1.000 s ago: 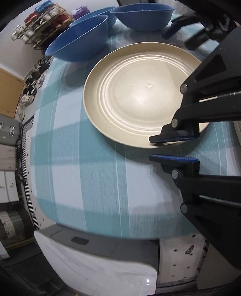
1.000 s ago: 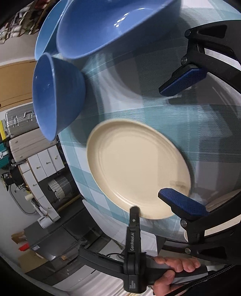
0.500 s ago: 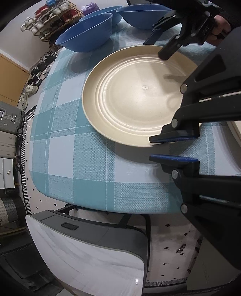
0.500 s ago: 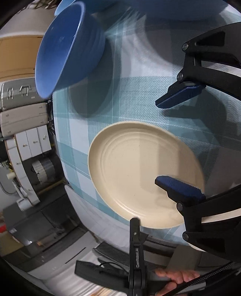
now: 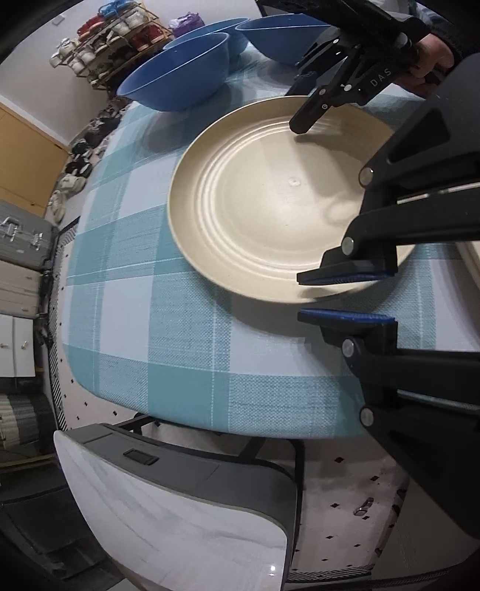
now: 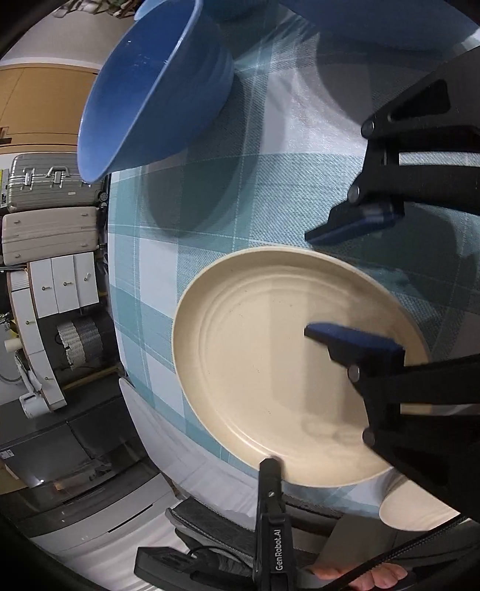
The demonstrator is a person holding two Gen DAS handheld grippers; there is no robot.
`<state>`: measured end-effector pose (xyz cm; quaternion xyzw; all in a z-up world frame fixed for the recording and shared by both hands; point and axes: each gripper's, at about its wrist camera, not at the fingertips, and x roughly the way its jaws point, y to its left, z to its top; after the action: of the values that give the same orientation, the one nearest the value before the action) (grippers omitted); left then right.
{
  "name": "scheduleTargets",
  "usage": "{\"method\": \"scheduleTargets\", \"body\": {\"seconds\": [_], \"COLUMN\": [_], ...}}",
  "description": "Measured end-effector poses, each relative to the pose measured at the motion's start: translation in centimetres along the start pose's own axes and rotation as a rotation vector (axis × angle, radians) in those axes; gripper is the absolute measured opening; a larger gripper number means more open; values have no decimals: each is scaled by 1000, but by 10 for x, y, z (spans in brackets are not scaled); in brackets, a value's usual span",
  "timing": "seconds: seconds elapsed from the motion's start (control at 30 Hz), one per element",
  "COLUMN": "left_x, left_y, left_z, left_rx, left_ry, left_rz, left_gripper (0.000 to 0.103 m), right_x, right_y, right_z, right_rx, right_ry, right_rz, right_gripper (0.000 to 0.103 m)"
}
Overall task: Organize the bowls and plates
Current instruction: 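Carry the cream plate with the left tool toward the other cream plates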
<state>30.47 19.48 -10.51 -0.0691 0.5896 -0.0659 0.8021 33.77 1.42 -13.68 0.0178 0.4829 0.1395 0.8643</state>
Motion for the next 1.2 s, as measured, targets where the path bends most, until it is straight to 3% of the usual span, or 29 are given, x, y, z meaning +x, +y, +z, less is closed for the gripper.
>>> {"method": "scheduleTargets", "body": {"seconds": [0.1, 0.37, 0.87, 1.2], "left_x": [7, 7, -23, -52], "left_y": [2, 0, -11, -16], "left_z": [-2, -5, -10, -30], "left_rx": [-31, -50, -25, -42], "left_ry": [17, 22, -27, -57], "left_rz": [-37, -21, 17, 14], "left_gripper": [11, 11, 11, 11], "right_x": [0, -1, -27, -66], "right_y": [0, -3, -3, 2], "right_z": [1, 3, 12, 8], "right_rx": [-13, -8, 9, -5], "right_ry": [3, 7, -31, -70], "right_rz": [-9, -18, 11, 26], "right_gripper": [25, 17, 15, 14]}}
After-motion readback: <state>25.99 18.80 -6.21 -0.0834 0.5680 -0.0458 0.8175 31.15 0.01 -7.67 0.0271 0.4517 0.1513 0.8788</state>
